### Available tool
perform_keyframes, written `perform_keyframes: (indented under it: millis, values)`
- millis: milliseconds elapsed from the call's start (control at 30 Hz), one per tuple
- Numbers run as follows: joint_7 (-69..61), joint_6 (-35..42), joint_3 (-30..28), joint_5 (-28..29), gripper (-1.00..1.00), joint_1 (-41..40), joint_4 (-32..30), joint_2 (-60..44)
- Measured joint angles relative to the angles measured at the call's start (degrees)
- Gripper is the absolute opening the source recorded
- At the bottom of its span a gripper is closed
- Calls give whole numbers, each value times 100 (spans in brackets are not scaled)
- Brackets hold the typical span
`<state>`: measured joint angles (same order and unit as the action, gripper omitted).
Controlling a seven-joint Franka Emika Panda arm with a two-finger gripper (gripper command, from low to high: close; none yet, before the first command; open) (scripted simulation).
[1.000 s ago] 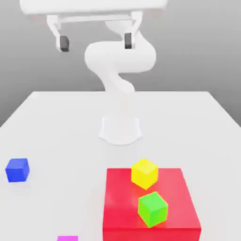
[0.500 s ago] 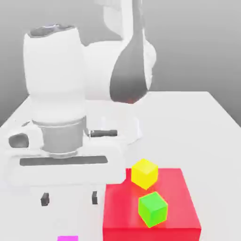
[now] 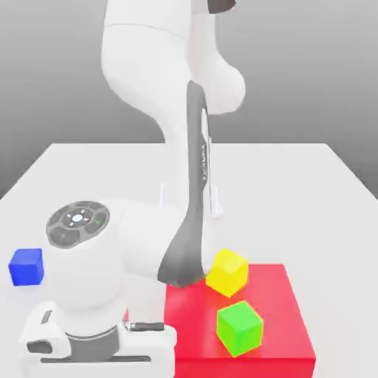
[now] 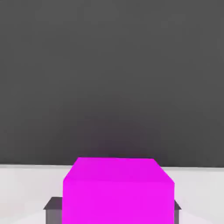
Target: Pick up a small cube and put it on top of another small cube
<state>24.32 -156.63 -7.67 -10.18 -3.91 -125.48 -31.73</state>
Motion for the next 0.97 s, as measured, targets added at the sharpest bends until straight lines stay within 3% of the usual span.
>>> perform_keyframes:
  millis: [167,433,667,867,900,967]
  values:
    - [274,591,-304,208,-100,94,-280,869]
    - [1873,612,-1725,393,-100,-445,-1489,2079]
    - [3615,515,-2602,1024,-100,-1612,-2557,3137]
    - [2792,-384,-1771,-332,-100,-2104,-2607,2141]
    - [2692,-468,-1683,-473,100,-2161,-2600,2035]
    - [2692,-468,-1683,-473,100,-2161,-2600,2035]
